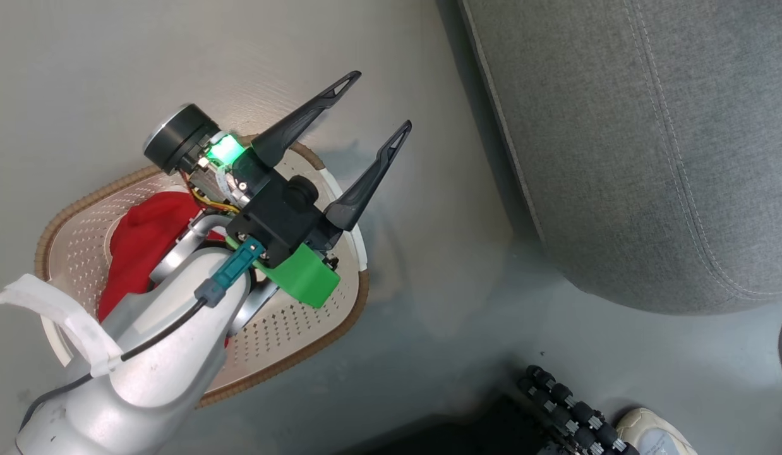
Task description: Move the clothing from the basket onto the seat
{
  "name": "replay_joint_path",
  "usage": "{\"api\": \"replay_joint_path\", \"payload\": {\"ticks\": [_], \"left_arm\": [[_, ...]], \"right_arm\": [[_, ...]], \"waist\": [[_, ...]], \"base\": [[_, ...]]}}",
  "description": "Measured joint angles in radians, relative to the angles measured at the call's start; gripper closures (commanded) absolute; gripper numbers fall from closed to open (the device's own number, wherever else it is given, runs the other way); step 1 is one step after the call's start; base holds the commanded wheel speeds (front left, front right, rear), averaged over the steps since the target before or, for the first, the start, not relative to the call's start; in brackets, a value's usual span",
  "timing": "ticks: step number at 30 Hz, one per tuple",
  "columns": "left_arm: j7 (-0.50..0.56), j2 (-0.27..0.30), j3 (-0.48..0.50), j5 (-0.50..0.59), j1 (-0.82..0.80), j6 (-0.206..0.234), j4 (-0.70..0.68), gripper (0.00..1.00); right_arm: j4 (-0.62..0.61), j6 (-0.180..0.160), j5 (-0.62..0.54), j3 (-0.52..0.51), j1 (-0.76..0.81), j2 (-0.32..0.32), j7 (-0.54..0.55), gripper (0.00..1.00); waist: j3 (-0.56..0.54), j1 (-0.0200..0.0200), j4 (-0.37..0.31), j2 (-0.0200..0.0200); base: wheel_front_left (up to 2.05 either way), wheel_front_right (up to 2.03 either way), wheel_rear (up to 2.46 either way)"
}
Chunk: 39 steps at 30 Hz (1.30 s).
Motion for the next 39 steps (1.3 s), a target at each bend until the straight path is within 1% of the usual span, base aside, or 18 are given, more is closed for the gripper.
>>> {"api": "replay_joint_path", "payload": {"ticks": [7, 17, 18, 19, 23, 30, 39], "left_arm": [[0.000, 0.001, -0.010, -0.001, 0.000, 0.000, -0.001, 0.00], [-0.004, -0.003, -0.015, -0.009, -0.001, 0.006, 0.014, 0.00], [-0.004, -0.003, -0.016, -0.011, -0.001, 0.006, 0.015, 0.00], [-0.005, -0.003, -0.017, -0.011, -0.001, 0.006, 0.017, 0.00], [-0.009, -0.005, -0.021, -0.015, 0.000, 0.011, 0.021, 0.00], [-0.011, -0.017, -0.021, -0.028, 0.022, 0.022, 0.034, 0.00], [-0.014, -0.053, -0.018, -0.041, 0.057, 0.031, 0.050, 0.00]], "right_arm": [[0.104, 0.000, -0.041, -0.066, 0.069, 0.063, 0.000, 1.00], [0.240, 0.000, -0.049, -0.114, 0.144, 0.098, 0.000, 1.00], [0.249, 0.000, -0.049, -0.115, 0.146, 0.101, 0.000, 0.61], [0.251, 0.000, -0.049, -0.115, 0.149, 0.104, 0.000, 0.00], [0.247, 0.000, -0.040, -0.104, 0.171, 0.111, 0.000, 0.00], [0.216, 0.000, -0.010, -0.050, 0.291, 0.125, 0.000, 0.00], [0.120, 0.000, 0.030, 0.043, 0.477, 0.138, 0.000, 0.00]], "waist": [[0.015, 0.0000, 0.012, 0.0000], [-0.004, 0.0000, 0.019, 0.0000], [-0.007, 0.0000, 0.017, 0.0000], [-0.011, 0.0000, 0.016, 0.0000], [-0.032, 0.0000, 0.009, 0.0000], [-0.095, -0.0001, -0.005, 0.0000], [-0.205, -0.0001, -0.019, 0.0000]], "base": [[0.00, 0.00, 0.00], [0.00, 0.00, 0.00], [0.00, 0.00, 0.00], [0.00, 0.00, 0.00], [0.00, 0.00, 0.00], [0.00, 0.00, 0.00], [0.00, 0.00, 0.00]]}}
